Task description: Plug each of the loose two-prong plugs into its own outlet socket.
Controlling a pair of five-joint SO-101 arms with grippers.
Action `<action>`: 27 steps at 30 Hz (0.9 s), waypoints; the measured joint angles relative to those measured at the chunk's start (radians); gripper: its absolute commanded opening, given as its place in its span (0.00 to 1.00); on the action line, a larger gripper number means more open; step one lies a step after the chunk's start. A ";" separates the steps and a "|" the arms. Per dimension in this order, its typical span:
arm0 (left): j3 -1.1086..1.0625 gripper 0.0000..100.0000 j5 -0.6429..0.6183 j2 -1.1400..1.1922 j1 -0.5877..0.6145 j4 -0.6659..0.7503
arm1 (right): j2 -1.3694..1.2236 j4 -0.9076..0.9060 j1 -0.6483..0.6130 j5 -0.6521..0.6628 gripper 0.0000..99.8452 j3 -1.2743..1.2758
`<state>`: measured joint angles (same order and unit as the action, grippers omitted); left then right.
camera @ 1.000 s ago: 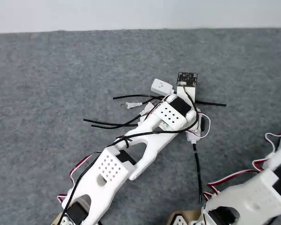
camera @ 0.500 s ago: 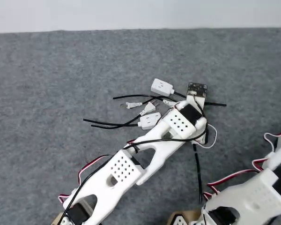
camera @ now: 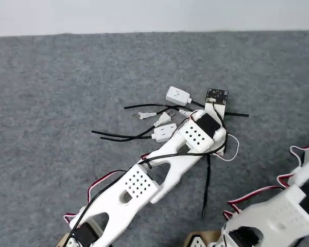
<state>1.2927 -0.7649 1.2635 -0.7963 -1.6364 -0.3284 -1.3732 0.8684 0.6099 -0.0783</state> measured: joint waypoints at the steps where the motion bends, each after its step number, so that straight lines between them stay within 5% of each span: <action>1: 0.006 0.19 0.015 0.000 0.000 -0.008 | 0.000 0.000 0.000 0.000 0.23 0.000; 23: 0.178 0.23 0.149 0.083 0.023 -0.012 | 0.000 -0.069 0.000 0.060 0.23 0.000; 27: 0.181 0.09 0.149 0.084 0.023 0.012 | 0.000 -0.069 0.000 0.060 0.23 0.000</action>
<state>1.4737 -0.6160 1.3479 -0.7733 -1.6241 -0.3284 -1.4423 0.8684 0.6697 -0.0783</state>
